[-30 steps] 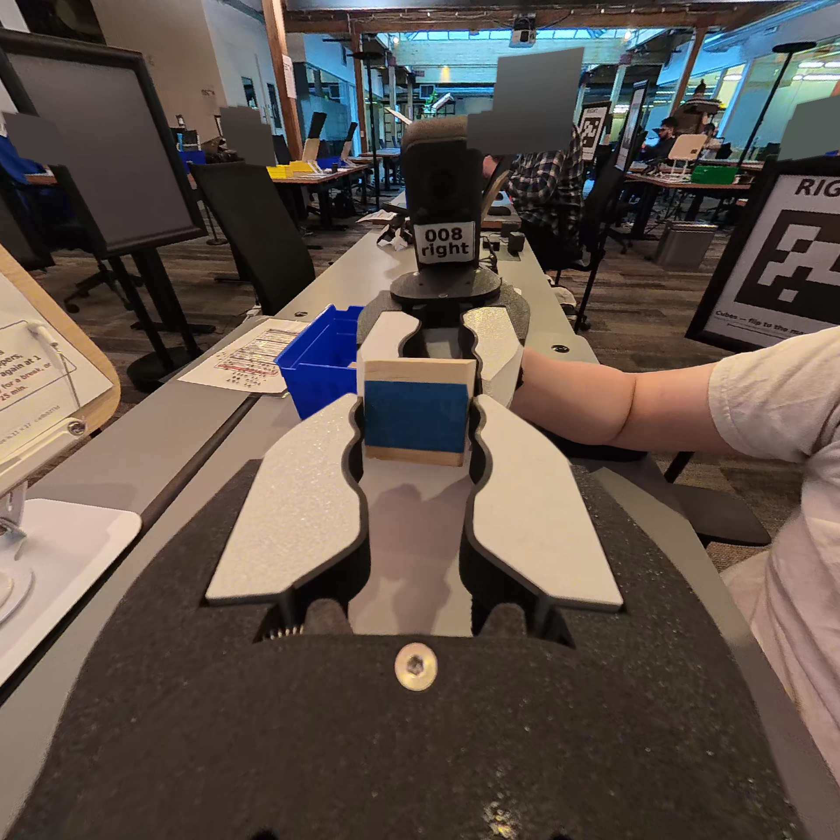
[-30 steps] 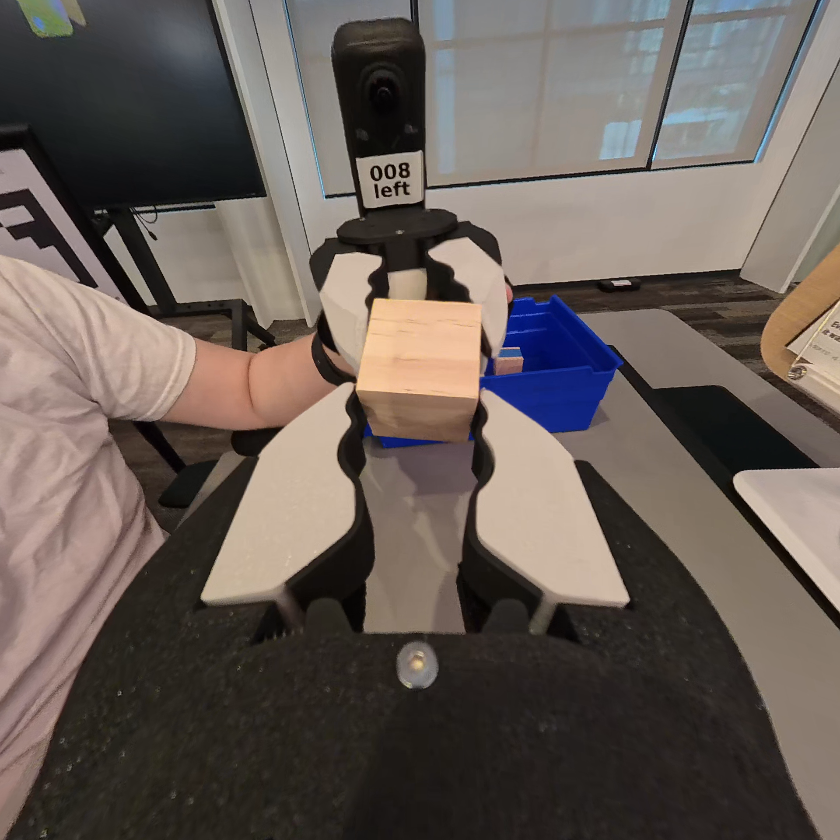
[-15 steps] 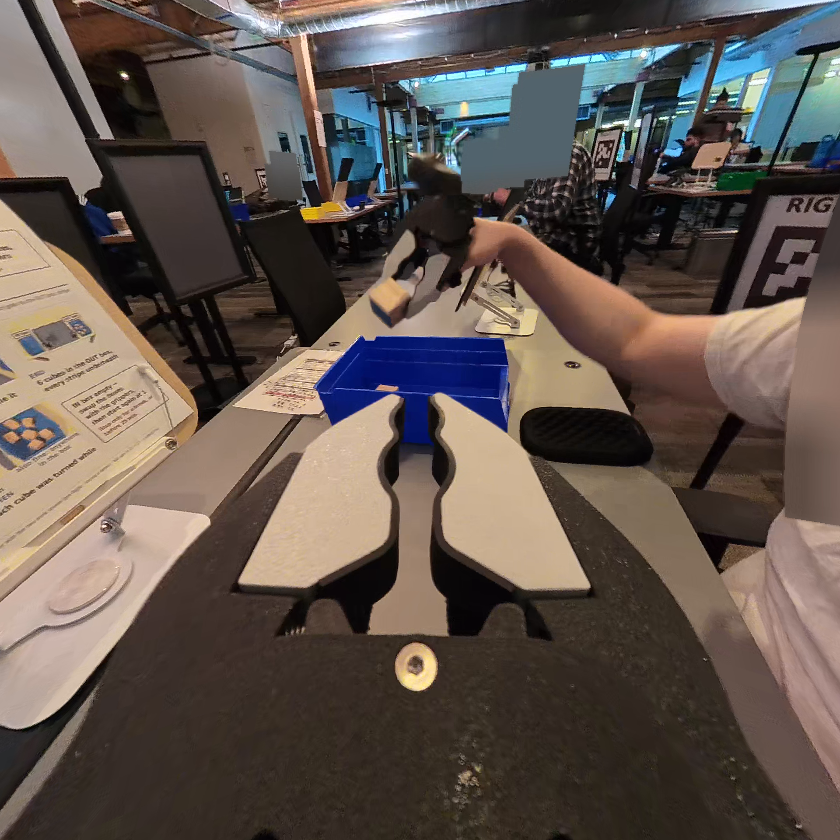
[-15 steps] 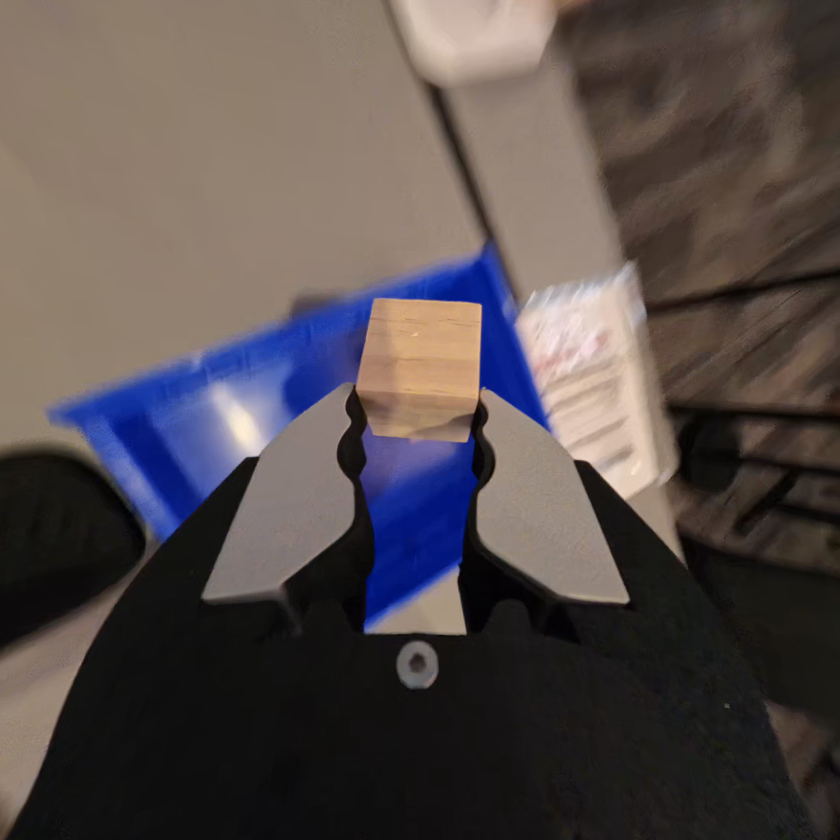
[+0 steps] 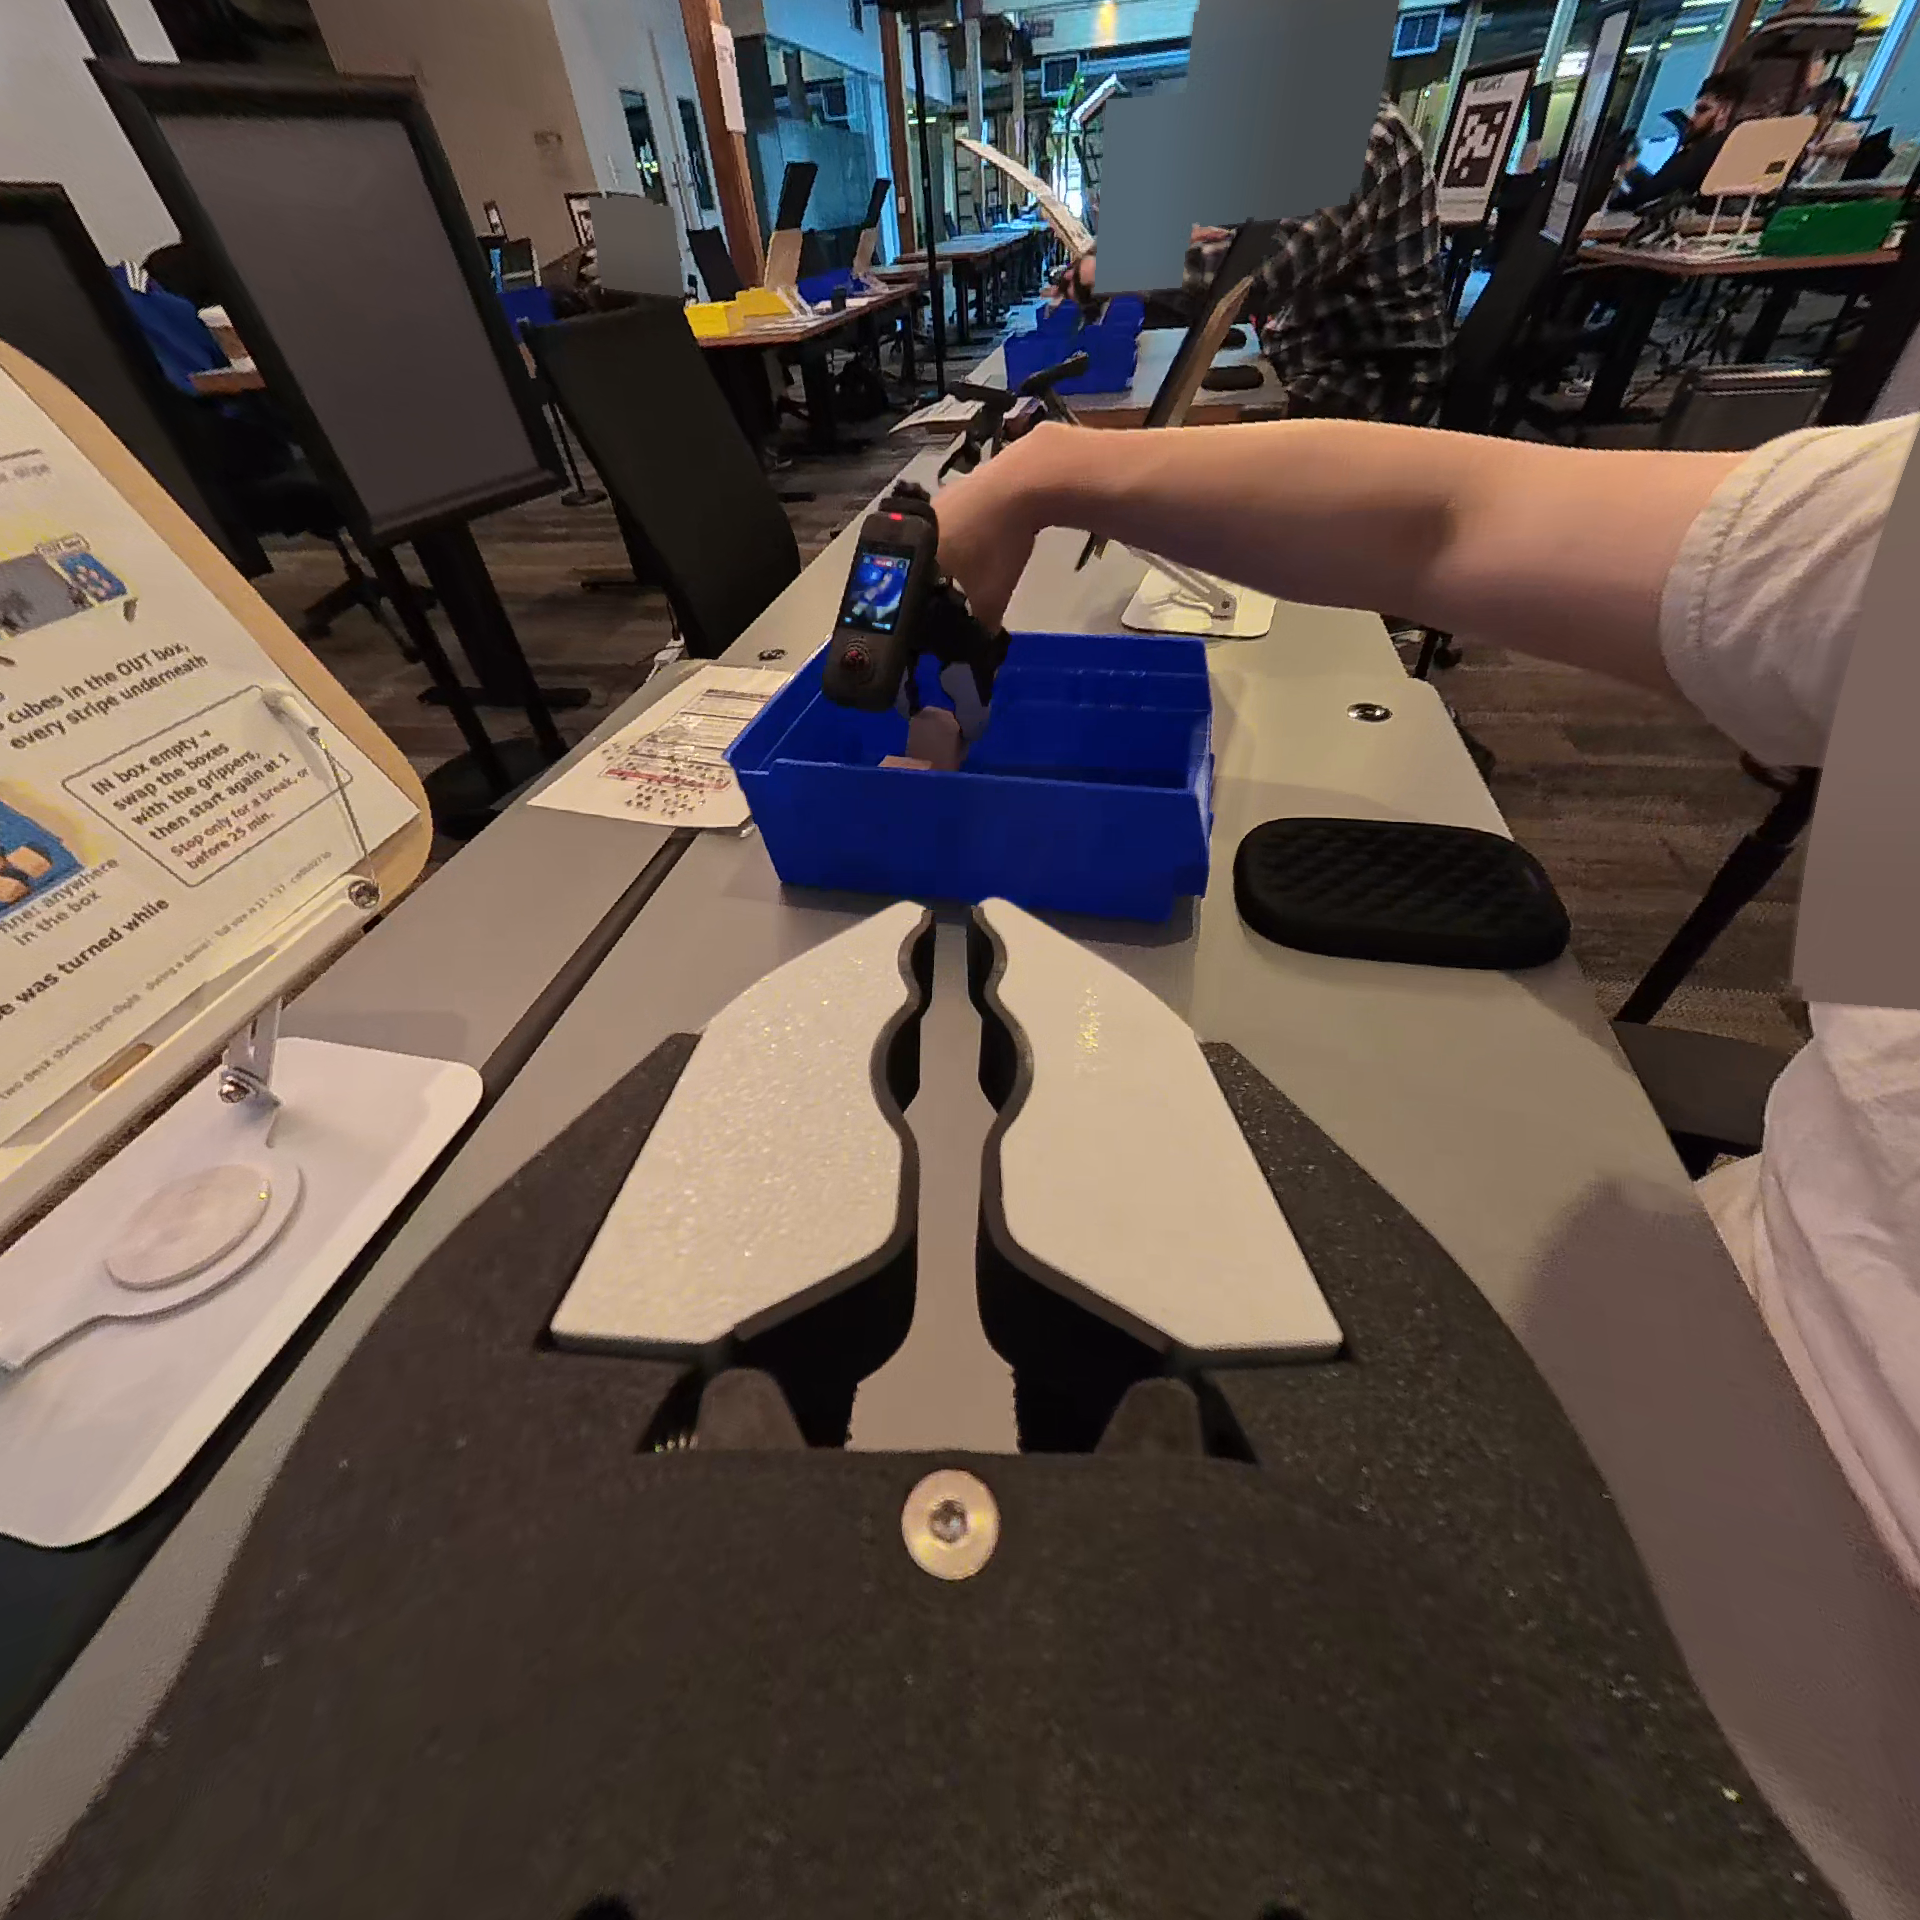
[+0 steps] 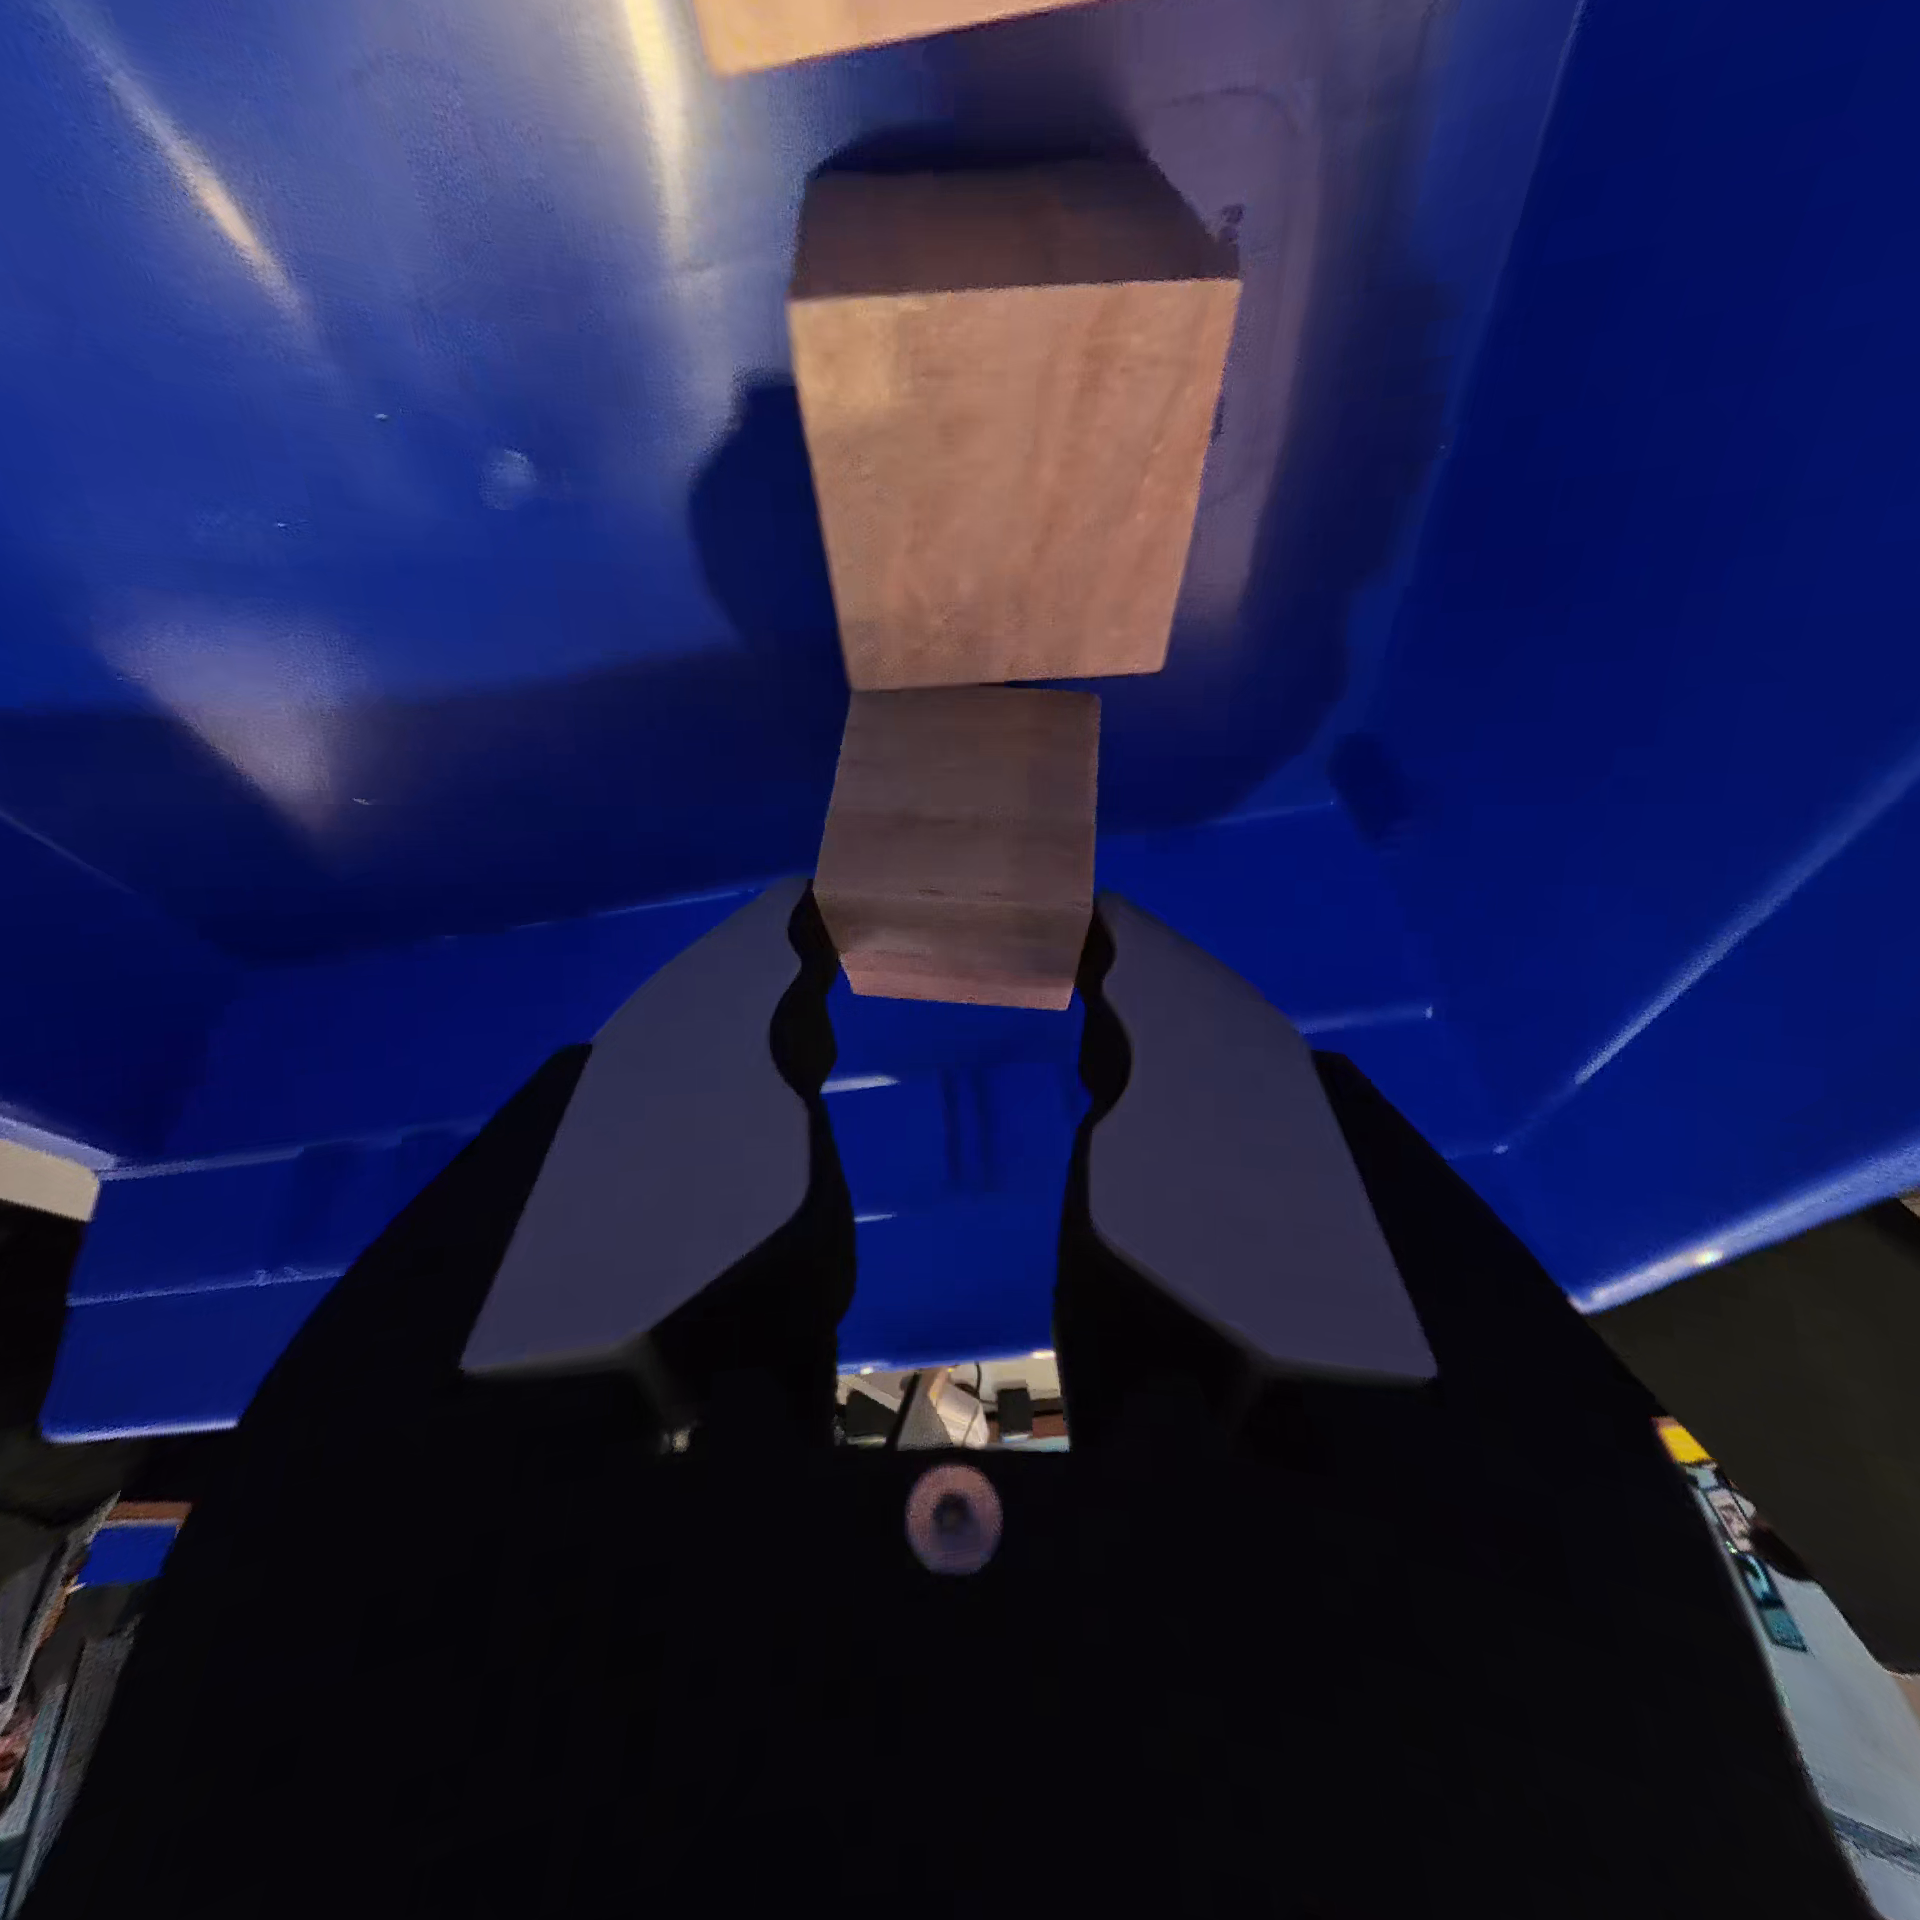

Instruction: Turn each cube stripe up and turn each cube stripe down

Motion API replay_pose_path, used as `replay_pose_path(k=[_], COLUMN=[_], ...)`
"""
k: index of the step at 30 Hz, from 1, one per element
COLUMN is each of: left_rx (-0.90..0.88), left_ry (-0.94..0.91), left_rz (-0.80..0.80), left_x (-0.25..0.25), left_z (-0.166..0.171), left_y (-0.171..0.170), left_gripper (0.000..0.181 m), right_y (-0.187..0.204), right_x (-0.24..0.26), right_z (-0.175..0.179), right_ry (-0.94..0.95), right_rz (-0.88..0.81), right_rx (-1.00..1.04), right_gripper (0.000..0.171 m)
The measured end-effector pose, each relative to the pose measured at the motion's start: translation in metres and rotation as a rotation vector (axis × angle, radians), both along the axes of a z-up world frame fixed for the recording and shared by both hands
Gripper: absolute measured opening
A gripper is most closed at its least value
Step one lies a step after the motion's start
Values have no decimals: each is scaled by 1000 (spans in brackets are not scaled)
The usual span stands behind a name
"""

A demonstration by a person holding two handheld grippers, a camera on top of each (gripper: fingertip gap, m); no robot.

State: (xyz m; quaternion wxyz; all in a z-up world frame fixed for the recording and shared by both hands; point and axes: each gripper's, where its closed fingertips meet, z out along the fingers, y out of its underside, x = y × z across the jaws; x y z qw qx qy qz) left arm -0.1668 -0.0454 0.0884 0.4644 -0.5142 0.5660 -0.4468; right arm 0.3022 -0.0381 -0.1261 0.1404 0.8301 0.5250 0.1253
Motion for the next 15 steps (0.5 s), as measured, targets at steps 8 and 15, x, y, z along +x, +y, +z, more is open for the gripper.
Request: replay_pose_path(k=[8, 15], left_rx=[-12, -8], left_ry=[-3, -39], left_rz=[8, 39], left_x=[-2, -11], left_z=[0, 16], left_y=[5, 7], left_gripper=[5, 17], right_y=[8, 15], right_x=[-2, -10], right_z=[-7, 20], right_ry=[4, 29], right_rz=[30, 22], right_rx=[-11, 176], right_gripper=[45, 59])
